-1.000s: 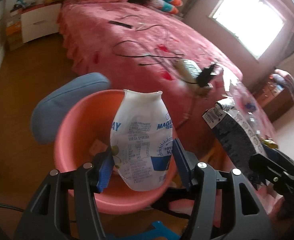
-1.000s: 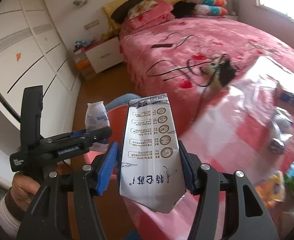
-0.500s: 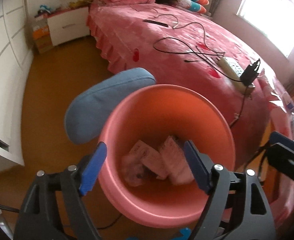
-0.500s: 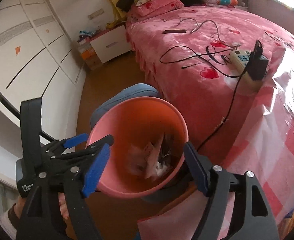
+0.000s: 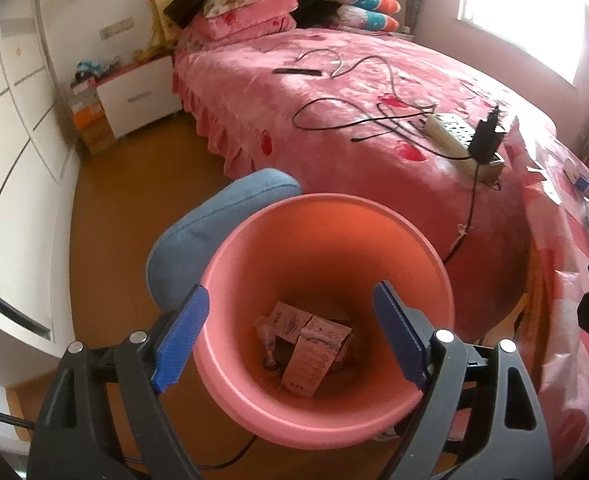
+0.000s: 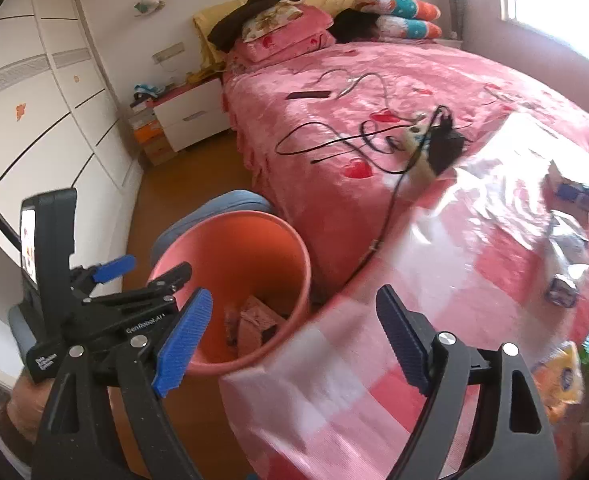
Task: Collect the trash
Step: 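Move both tools back over the table toward the remaining wrappers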
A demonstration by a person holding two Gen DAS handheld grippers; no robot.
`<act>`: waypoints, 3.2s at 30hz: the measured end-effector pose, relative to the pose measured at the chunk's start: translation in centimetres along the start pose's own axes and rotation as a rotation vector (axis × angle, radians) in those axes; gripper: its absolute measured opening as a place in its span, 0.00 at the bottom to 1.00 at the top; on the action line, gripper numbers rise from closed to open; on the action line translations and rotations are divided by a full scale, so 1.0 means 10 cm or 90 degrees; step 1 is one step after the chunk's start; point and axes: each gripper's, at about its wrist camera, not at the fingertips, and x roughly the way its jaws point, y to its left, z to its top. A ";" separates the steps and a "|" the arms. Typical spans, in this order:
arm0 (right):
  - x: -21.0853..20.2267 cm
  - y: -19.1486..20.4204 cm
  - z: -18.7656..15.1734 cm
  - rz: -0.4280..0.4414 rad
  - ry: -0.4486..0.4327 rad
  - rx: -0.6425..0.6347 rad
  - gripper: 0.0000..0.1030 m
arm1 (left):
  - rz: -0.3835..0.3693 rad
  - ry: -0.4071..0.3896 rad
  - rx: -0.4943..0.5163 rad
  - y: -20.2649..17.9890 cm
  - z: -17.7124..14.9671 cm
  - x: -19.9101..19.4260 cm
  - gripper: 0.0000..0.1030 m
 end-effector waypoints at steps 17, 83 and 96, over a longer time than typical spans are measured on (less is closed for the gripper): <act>-0.60 -0.40 -0.30 -0.067 -0.052 0.025 0.83 | -0.042 -0.041 0.081 -0.70 0.10 -0.48 0.83; -2.00 -2.30 -1.58 -0.179 -0.186 0.303 0.83 | -0.246 -0.013 0.296 -2.64 -0.41 -1.17 0.83; -1.80 -2.49 -1.58 -0.095 -0.112 0.299 0.83 | -0.323 0.025 0.390 -2.77 -0.50 -0.76 0.83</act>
